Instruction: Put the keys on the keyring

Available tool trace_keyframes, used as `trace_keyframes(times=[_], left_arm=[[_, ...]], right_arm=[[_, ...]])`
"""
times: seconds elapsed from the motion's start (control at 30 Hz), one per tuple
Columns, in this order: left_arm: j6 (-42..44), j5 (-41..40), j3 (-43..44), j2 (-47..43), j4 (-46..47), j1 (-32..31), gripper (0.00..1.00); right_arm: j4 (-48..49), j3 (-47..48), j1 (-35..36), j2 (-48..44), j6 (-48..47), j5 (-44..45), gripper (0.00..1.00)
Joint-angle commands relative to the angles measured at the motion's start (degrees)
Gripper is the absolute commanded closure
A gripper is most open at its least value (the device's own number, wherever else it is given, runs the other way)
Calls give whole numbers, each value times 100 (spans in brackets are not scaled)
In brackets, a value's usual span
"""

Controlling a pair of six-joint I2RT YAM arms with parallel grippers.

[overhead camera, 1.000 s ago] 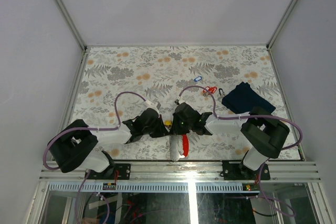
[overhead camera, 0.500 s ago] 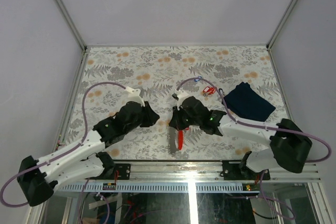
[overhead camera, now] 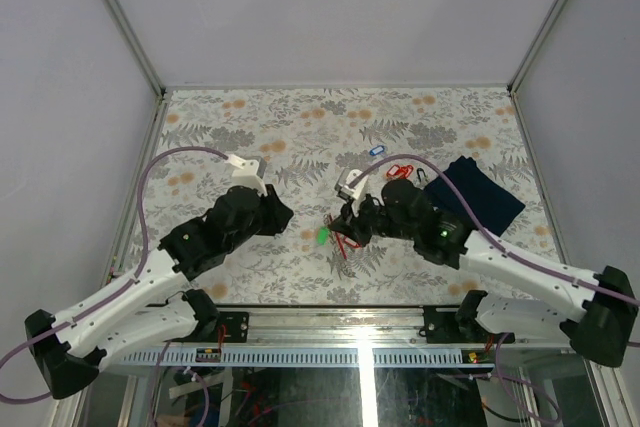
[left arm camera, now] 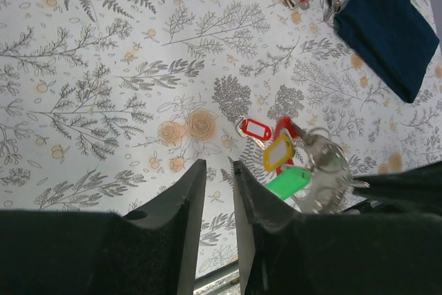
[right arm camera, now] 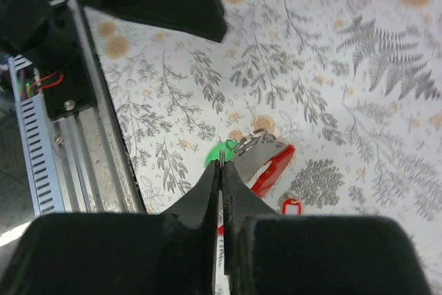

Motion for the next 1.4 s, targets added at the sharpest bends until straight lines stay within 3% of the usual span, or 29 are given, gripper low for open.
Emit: trace_keyframes(times=[0.0,0.4,0.73,0.97,1.2,1.37], left_arm=[[304,21,404,126,-34,-11,79],[684,908,357,-261,835,-14,80],[1530,1790,-346,-1587,1936,-16,80],[2303,2780,-499,-2097,2137,-24,78],[2831,4103,-383,-1659,2270,-17,78],[3307,3862,-135,-1312,2222,-19,74]], right_arm=[[-242,287,-14,-683,-1299,-688,100],[-199,172,-18,-1700,-3423,-1967,100],[-1086,471,-15,-2057,-5097,-3024,100],[-2141,1141,-22,-1841,-5892,-3607,100],[-3653,2106,-16,-1192,-6557,-4092,100],[-4363,2566,-18,-757,-6854,-4406,100]])
